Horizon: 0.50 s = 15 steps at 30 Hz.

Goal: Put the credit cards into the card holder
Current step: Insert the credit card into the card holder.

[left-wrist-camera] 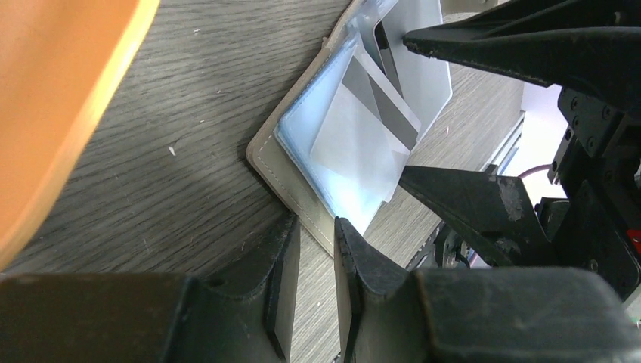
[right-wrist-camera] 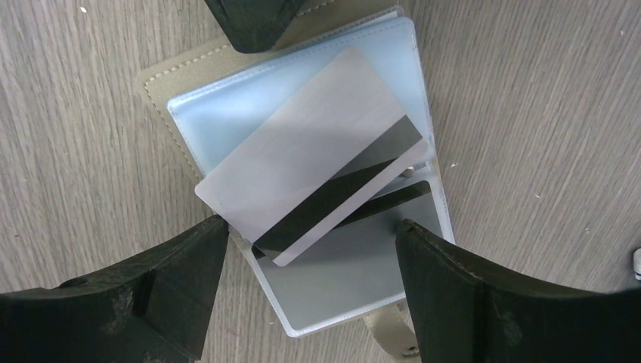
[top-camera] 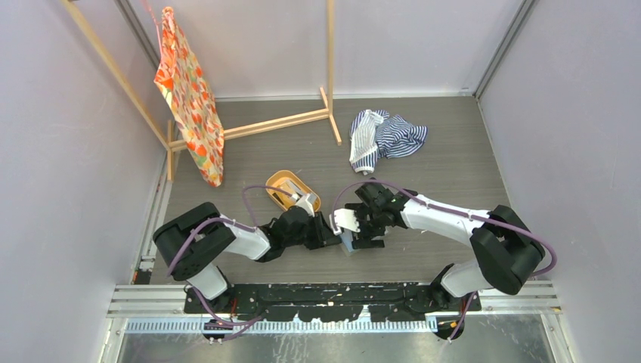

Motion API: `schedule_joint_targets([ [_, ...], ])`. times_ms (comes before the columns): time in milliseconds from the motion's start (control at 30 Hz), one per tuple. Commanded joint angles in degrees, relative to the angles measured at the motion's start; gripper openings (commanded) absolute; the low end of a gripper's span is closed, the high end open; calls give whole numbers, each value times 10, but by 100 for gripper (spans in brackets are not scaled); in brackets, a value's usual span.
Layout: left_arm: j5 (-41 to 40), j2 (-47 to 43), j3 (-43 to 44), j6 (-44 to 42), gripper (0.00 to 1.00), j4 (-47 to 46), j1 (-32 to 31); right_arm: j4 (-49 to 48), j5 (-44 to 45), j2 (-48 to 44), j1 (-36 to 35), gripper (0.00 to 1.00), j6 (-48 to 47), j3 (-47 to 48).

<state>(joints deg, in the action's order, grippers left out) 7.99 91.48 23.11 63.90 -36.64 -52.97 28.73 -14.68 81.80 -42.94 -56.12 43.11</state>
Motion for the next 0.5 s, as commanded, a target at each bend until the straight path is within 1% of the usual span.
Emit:
schedule_joint_targets([
  [0,-8,18,9,-9,25,-19,-1,-11,-15,4,-5,85,34,15],
  [200,-5,35,7,-5,24,-36,-1,-20,-9,5,-8,84,61,16],
  [367,-5,42,5,-3,24,-43,-1,-47,22,9,-16,83,86,14],
  [467,-5,44,4,-2,24,-45,-1,-53,25,11,-20,82,100,17],
])
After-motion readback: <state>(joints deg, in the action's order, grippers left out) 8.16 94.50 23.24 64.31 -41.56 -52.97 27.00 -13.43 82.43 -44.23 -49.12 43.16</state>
